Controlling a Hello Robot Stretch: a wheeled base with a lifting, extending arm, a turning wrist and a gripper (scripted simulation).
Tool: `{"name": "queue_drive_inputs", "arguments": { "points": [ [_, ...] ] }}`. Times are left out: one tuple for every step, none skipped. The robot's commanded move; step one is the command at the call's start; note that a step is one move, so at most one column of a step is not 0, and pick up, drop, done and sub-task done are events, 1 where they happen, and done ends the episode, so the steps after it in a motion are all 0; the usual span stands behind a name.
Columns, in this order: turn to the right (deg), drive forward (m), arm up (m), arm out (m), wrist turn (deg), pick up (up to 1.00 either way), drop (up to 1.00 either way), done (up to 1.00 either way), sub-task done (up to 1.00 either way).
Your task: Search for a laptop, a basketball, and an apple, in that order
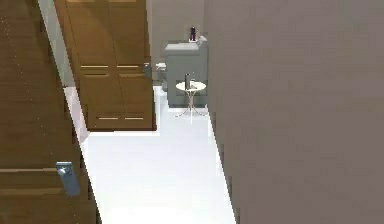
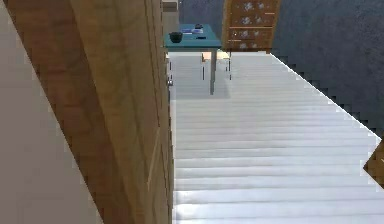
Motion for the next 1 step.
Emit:
{"name": "queue_drive_inputs", "arguments": {
  "points": [
    [0.0,1.0,0.0,0.0,0.0,0.0,0.0,0.0,0.0]
  ]
}}
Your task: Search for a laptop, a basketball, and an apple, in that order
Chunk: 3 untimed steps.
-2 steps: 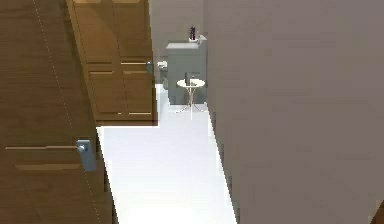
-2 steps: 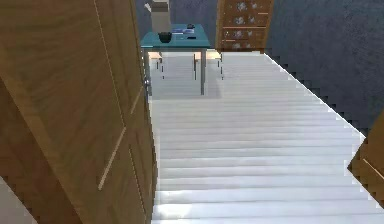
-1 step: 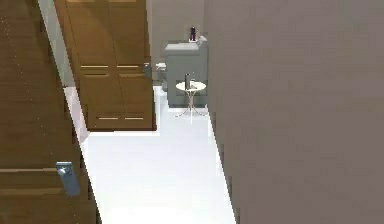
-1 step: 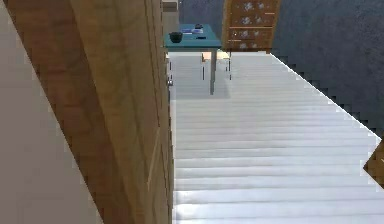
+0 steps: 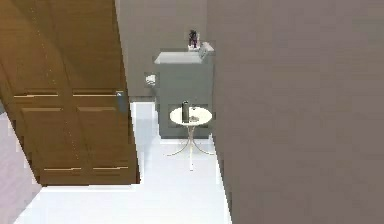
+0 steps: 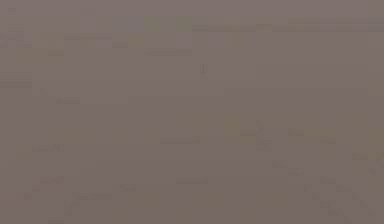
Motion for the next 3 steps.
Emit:
{"name": "queue_drive_inputs", "arguments": {
  "points": [
    [-27.0,0.0,0.0,0.0,0.0,0.0,0.0,0.0,0.0],
    [0.0,0.05,0.0,0.0,0.0,0.0,0.0,0.0,0.0],
    [-45.0,0.0,0.0,0.0,0.0,0.0,0.0,0.0,0.0]
  ]
}}
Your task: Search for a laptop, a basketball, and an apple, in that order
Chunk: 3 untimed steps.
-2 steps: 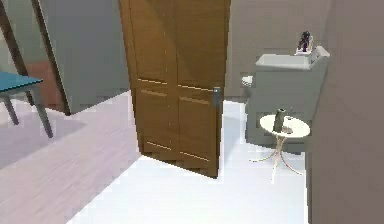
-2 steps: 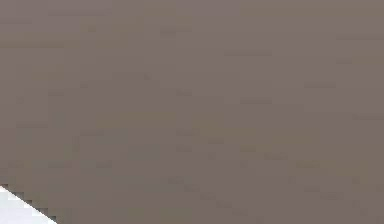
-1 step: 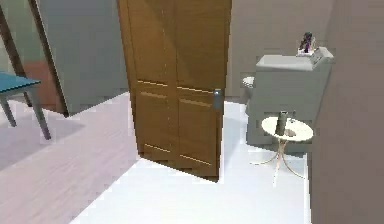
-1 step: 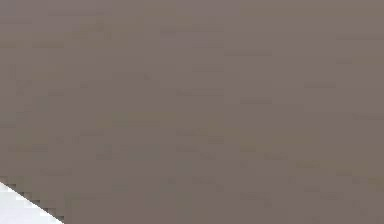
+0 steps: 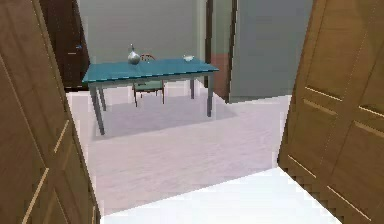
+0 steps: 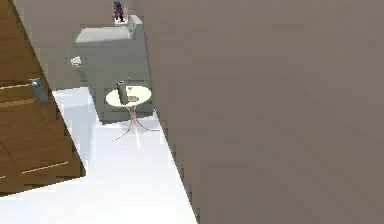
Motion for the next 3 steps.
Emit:
{"name": "queue_drive_inputs", "arguments": {
  "points": [
    [-12.0,0.0,0.0,0.0,0.0,0.0,0.0,0.0,0.0],
    [0.0,1.0,0.0,0.0,0.0,0.0,0.0,0.0,0.0],
    [-3.0,0.0,0.0,0.0,0.0,0.0,0.0,0.0,0.0]
  ]
}}
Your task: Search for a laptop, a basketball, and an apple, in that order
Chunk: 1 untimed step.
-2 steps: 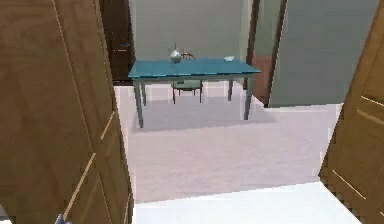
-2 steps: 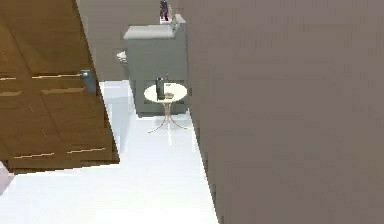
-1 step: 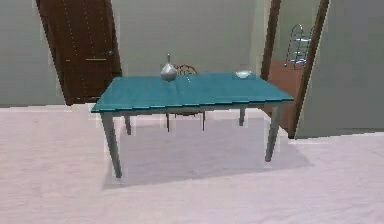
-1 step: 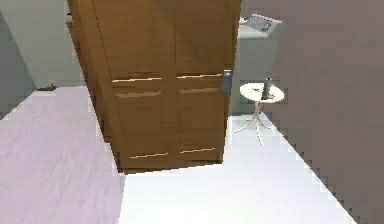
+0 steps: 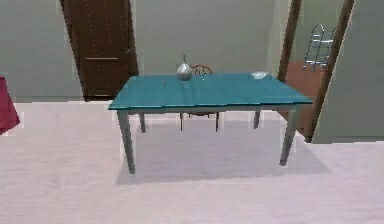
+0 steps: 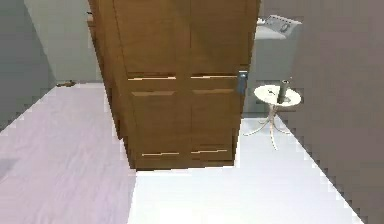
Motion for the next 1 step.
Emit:
{"name": "queue_drive_inputs", "arguments": {
  "points": [
    [0.0,0.55,0.0,0.0,0.0,0.0,0.0,0.0,0.0]
  ]
}}
